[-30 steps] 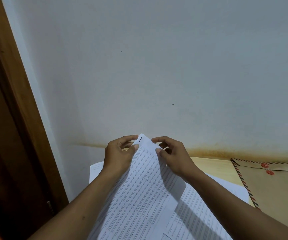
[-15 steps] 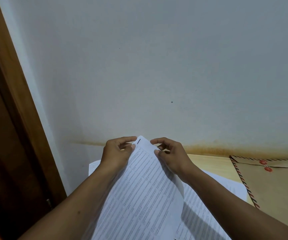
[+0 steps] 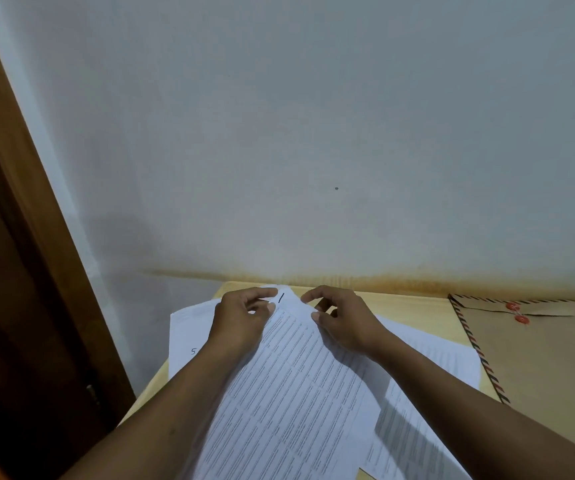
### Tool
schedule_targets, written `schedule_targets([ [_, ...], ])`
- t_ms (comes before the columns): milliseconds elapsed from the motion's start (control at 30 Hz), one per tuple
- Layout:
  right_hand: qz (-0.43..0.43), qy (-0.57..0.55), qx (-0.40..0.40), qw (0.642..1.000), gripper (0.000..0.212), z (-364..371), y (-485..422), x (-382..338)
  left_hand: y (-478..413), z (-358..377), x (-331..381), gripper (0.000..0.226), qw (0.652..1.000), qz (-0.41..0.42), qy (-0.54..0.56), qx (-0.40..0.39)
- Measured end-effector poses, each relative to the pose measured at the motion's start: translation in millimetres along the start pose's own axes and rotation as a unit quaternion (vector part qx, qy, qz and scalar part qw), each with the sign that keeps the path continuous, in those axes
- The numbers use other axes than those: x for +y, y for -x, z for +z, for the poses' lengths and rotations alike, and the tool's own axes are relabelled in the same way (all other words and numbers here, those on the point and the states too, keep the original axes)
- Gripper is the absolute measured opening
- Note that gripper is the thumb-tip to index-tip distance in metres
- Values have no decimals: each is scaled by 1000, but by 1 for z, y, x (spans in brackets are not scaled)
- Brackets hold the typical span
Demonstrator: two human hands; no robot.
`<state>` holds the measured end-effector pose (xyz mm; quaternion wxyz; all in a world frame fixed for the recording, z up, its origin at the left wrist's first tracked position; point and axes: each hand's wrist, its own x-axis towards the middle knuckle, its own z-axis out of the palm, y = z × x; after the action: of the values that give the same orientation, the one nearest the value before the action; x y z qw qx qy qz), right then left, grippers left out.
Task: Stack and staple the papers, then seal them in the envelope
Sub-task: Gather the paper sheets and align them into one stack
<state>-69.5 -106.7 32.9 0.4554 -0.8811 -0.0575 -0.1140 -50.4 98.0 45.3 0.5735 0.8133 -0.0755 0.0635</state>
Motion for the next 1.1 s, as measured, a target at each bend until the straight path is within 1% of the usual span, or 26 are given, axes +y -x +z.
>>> schedule_targets([
  [100, 13, 25, -8, 1000, 26, 3, 8, 13, 6, 11, -12, 23, 1000, -9, -12, -2],
  [233, 33, 42, -40, 998, 24, 4, 17, 31, 11, 20, -26, 25, 999, -12, -28, -25],
  [300, 49, 67, -31, 996, 21, -1, 18, 39, 13, 23, -31, 27, 999, -12, -25, -35],
  [367, 80, 102, -5, 991, 21, -12, 17, 51, 13, 27, -32, 29, 999, -14, -16, -42],
  [433, 118, 177, 17, 977, 26, -27, 17, 65, 13, 32, -32, 29, 999, -13, -7, -49],
  [500, 167, 273, 24, 947, 34, -41, 20, 80, 11, 38, -30, 28, 998, -8, 2, -56],
  [567, 218, 329, 11, 919, 38, -52, 25, 91, 10, 44, -27, 27, 998, -2, 10, -61],
  [633, 250, 339, -10, 907, 41, -58, 30, 100, 9, 49, -25, 27, 998, 0, 17, -68],
  [700, 254, 336, -14, 907, 45, -60, 33, 104, 7, 54, -24, 26, 997, 3, 15, -77],
  [833, 247, 350, -22, 903, 68, -62, 31, 95, 6, 62, -26, 24, 996, 5, 10, -93],
  [933, 243, 359, -26, 901, 68, -60, 29, 90, 6, 67, -27, 24, 995, 1, 19, -102],
  [1000, 239, 349, -19, 906, 67, -57, 30, 90, 6, 69, -28, 25, 995, -3, 19, -103],
  [1100, 249, 322, -13, 913, 75, -53, 31, 91, 7, 71, -31, 25, 994, -9, 17, -105],
])
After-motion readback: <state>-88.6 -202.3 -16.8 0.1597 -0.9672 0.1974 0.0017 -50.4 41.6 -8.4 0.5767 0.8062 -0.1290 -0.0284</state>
